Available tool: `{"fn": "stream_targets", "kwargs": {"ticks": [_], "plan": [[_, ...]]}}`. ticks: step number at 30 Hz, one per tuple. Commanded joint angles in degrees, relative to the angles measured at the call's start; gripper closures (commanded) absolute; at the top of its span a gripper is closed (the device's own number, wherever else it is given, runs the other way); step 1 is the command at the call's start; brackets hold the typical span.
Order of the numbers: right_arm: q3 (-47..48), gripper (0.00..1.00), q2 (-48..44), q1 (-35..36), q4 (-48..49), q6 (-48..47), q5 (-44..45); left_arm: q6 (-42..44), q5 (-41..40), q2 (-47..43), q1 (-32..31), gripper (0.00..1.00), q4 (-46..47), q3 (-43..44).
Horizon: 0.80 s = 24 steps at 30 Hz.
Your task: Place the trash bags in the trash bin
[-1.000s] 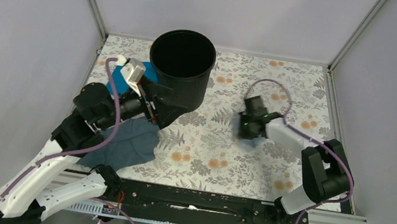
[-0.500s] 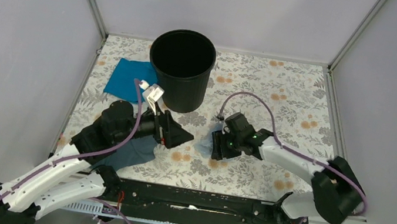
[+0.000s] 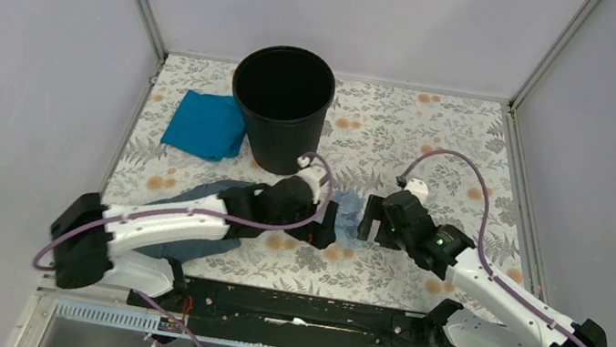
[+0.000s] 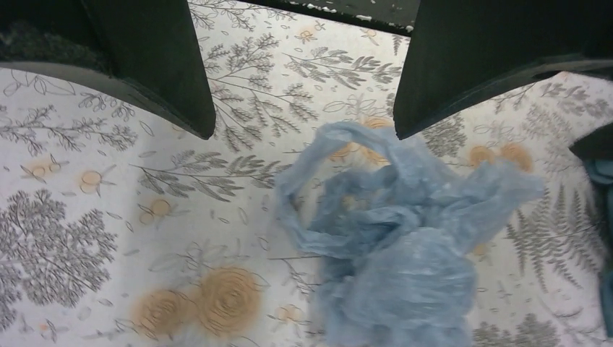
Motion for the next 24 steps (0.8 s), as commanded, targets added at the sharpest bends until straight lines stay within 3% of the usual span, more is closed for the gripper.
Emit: {"fn": "stream_targets", "kwargs": {"ticks": [1,3,7,13,18,24], "plan": [[-3.9,0.0,-2.9,-2.3,-0.4,5.1,2.8,4.5,-10.1,8.7,-0.1,0.02,-0.9,8.5],[-5.9,0.04,-3.2,-5.1,3.8,2.8,-4.1,4.7,-11.4,11.4,-0.1,0.03,-0.6,9.6],[-9.8,0.09,-2.8,-9.3,12.2,1.8,-16.3,3.3,-12.1,14.0,-0.1,0.16,1.9,9.3],[-12.6,0.13,1.1,-9.7,20.4,4.0,-24.0,0.4,-10.1,16.4,-0.1,0.4,6.5,6.6],[-14.9,0.13,4.1,-9.7,25.6,7.0,-23.6,-3.1,-8.2,16.0,-0.1,0.68,11.0,3.0],[-17.8,0.18,3.9,-9.8,27.0,9.3,-16.0,-6.9,-6.7,13.2,-0.1,0.91,14.4,-1.5]]}}
